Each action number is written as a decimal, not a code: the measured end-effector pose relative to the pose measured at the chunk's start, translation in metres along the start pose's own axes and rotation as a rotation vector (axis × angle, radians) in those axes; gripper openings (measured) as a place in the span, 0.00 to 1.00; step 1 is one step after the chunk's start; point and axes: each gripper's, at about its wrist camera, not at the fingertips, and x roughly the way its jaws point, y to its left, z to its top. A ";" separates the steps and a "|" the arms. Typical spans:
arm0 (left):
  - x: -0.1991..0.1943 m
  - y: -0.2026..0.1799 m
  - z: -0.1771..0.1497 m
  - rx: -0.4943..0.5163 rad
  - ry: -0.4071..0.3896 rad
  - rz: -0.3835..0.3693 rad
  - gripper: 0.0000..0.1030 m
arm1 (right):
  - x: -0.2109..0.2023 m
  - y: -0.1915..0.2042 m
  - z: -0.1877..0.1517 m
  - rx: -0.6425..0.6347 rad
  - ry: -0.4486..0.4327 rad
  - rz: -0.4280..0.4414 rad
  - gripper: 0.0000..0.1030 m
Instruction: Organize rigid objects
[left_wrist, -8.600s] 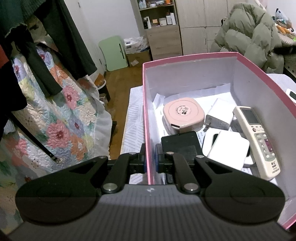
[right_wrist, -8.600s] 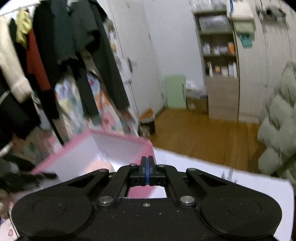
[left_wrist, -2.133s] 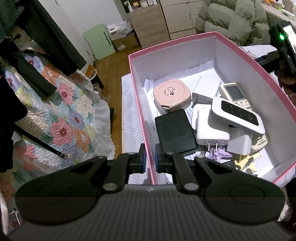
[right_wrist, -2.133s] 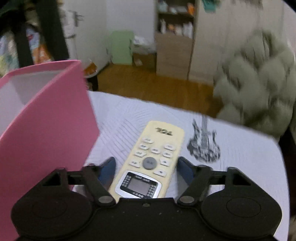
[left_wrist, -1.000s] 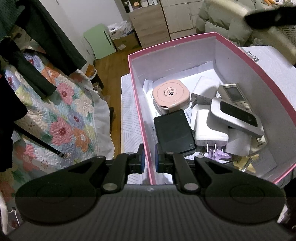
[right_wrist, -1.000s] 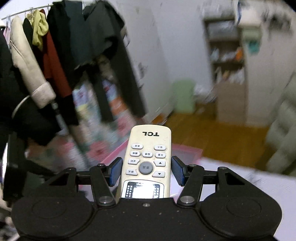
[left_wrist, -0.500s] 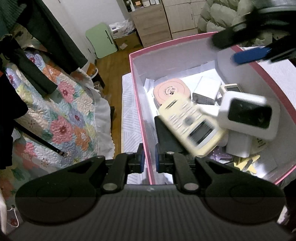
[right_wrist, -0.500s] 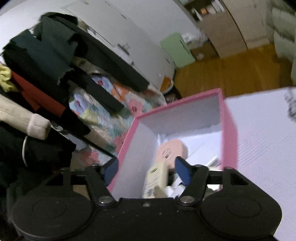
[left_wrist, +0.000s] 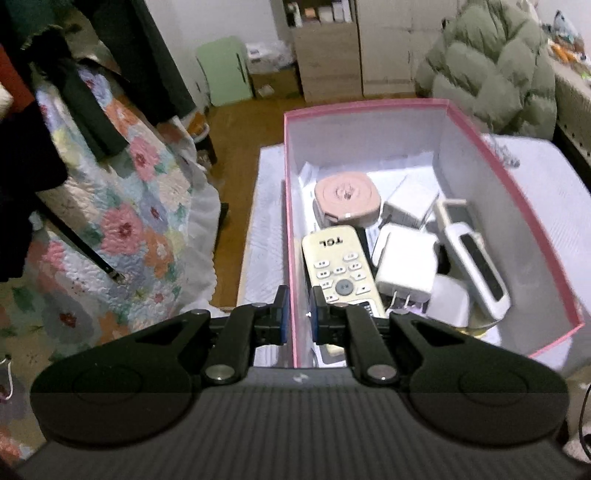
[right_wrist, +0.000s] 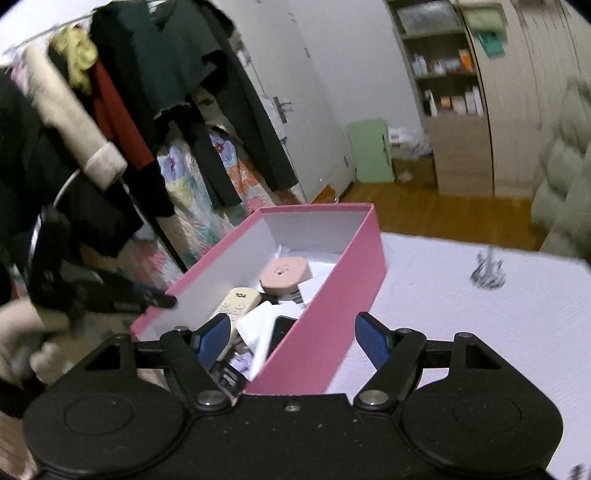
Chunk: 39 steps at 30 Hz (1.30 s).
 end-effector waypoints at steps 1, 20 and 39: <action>-0.008 -0.001 -0.001 -0.009 -0.014 0.000 0.09 | -0.005 0.003 0.002 -0.022 -0.006 -0.016 0.76; -0.110 -0.107 -0.030 -0.071 -0.219 -0.117 0.48 | -0.080 0.009 -0.002 0.024 -0.036 -0.174 0.87; -0.126 -0.144 -0.071 -0.118 -0.193 0.013 0.96 | -0.129 0.030 -0.040 0.016 -0.076 -0.458 0.95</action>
